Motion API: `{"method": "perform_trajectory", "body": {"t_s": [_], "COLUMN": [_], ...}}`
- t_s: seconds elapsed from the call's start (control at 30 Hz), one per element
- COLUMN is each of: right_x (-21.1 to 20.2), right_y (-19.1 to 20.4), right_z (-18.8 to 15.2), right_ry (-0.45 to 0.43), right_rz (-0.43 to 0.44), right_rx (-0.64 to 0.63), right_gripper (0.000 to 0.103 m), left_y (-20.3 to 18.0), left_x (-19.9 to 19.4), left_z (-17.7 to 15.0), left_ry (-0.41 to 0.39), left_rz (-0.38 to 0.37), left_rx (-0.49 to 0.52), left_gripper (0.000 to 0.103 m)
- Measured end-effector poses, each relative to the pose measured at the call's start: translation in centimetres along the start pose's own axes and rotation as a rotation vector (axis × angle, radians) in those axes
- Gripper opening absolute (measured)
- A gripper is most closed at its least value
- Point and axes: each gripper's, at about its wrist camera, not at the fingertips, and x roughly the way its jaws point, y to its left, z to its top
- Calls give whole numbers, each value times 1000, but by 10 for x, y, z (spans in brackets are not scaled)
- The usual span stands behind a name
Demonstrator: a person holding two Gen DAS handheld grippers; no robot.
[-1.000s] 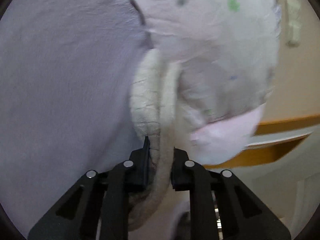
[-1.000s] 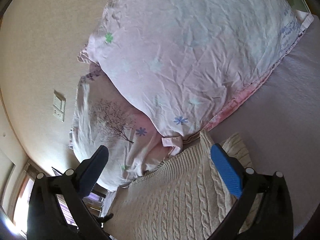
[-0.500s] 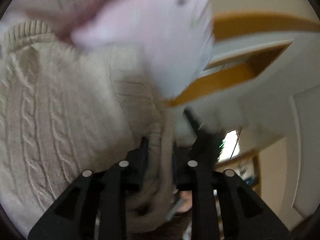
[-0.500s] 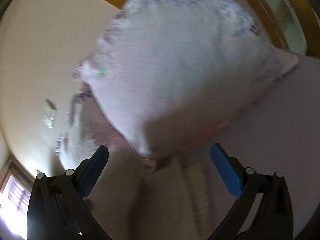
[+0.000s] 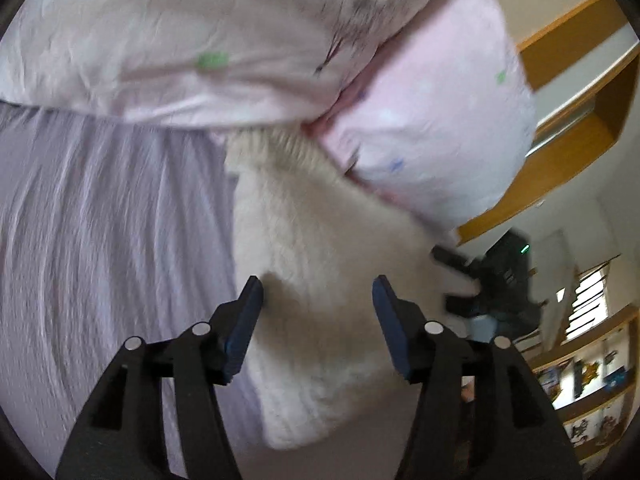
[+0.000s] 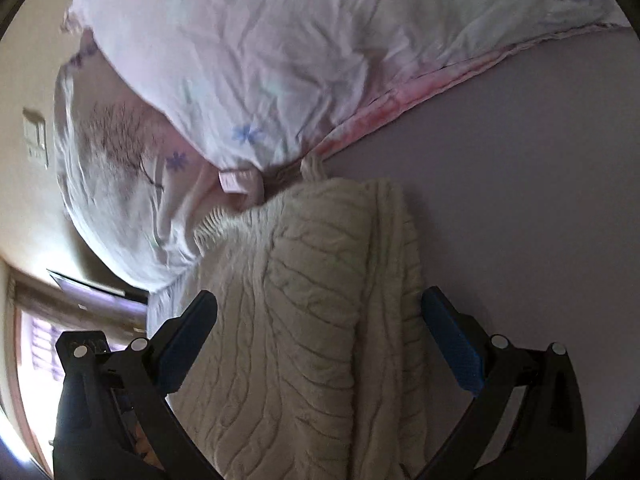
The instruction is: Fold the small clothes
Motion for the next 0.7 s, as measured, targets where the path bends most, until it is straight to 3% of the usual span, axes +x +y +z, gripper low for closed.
{"method": "perform_trajectory", "body": {"t_s": [0.13, 0.23, 0.27, 0.33, 0.4, 0.47, 0.5, 0.6, 0.67, 0.7], "right_x": [4, 8, 10, 14, 10, 4, 5, 23, 41, 54], "right_y": [3, 7, 7, 5, 8, 16, 22, 51, 73, 86], "right_z": [-4, -7, -7, -8, -6, -9, -12, -26, -37, -45], "right_ry": [-15, -22, -23, -9, -25, -33, -15, 78, 128, 164], "right_rz": [-7, -43, -45, 19, 46, 142, 198, 285, 262, 200], "right_rx": [-36, -71, -74, -54, -60, -69, -79, -154, -225, -279], "right_gripper": [100, 73, 56, 46, 42, 40, 39, 39, 41, 46], "left_y": [-2, -6, -3, 15, 23, 31, 32, 35, 45, 51], "left_x": [17, 35, 42, 32, 25, 6, -6, -57, -79, -83], "left_z": [-6, -6, -7, -11, -8, -5, -6, -11, -15, -18], "left_ry": [28, 35, 44, 48, 50, 58, 49, -43, -97, -111], "left_rz": [71, 51, 21, -35, -82, -173, -182, -114, -2, 63], "left_rx": [28, 4, -20, -58, -71, -90, -78, 25, 68, 79], "left_gripper": [66, 69, 69, 60, 40, 36, 36, 36, 39, 42]}}
